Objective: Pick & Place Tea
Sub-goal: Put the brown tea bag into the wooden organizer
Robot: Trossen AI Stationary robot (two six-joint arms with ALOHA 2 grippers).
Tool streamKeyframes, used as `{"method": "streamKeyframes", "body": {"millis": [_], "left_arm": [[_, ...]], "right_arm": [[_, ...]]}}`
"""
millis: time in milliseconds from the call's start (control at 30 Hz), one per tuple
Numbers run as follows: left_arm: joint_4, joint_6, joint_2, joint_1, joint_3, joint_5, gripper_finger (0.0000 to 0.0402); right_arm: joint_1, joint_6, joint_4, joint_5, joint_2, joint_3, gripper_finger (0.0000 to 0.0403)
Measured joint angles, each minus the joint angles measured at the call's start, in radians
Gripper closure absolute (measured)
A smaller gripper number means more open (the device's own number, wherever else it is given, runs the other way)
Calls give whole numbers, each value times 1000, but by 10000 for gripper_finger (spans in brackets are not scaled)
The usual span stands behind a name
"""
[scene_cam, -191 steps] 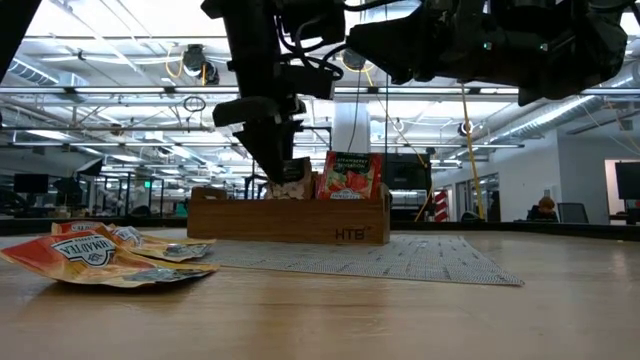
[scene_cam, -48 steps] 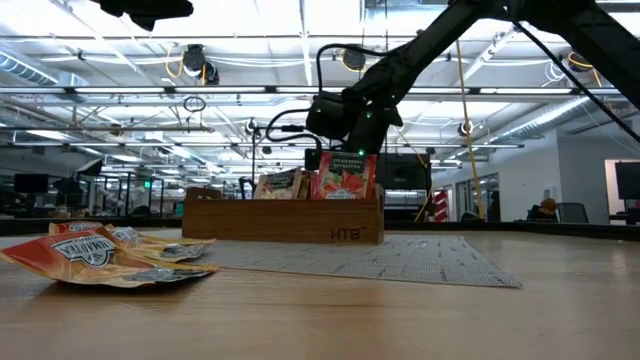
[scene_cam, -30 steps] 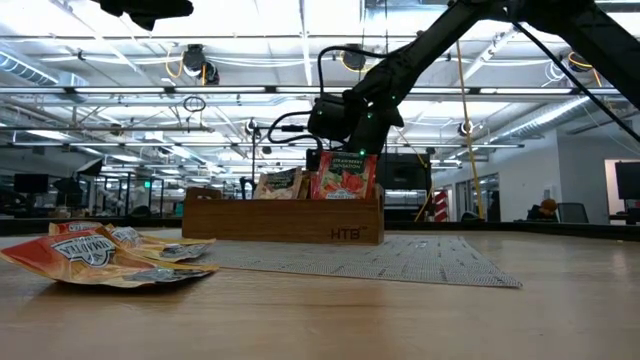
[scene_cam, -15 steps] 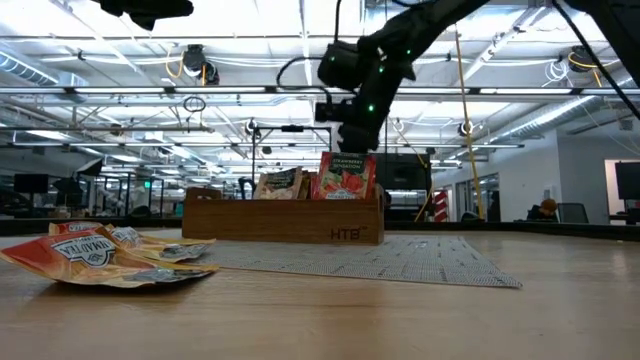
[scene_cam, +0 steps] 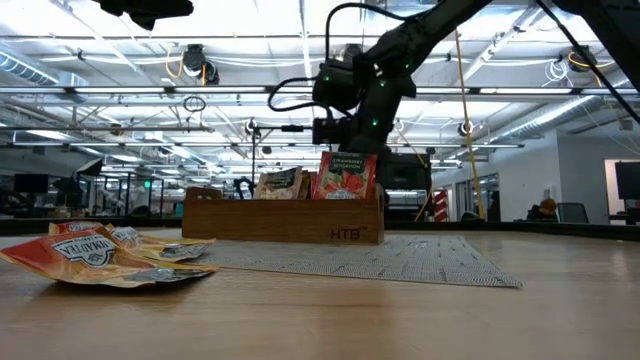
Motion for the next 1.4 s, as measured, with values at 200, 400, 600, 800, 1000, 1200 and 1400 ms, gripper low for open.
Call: {"method": "streamKeyframes", "body": {"millis": [200, 400, 600, 800, 1000, 1200, 1400], "left_arm": [[0, 0, 0, 0, 0, 0, 382], [0, 0, 0, 0, 0, 0, 382], [0, 0, 0, 0, 0, 0, 382], [0, 0, 0, 0, 0, 0, 382], [0, 0, 0, 0, 0, 0, 382], [0, 0, 0, 0, 0, 0, 382], [0, 0, 0, 0, 0, 0, 382]], "right_arm": [[56, -3, 38, 52, 46, 0, 81], [60, -13, 32, 59, 85, 0, 58], [23, -8, 27, 78, 84, 0, 104], [-24, -7, 0, 72, 96, 1, 191], [-65, -7, -4, 69, 97, 2, 288], [-76, -16, -7, 52, 98, 1, 394], [-68, -36, -8, 140, 65, -2, 402]]}}
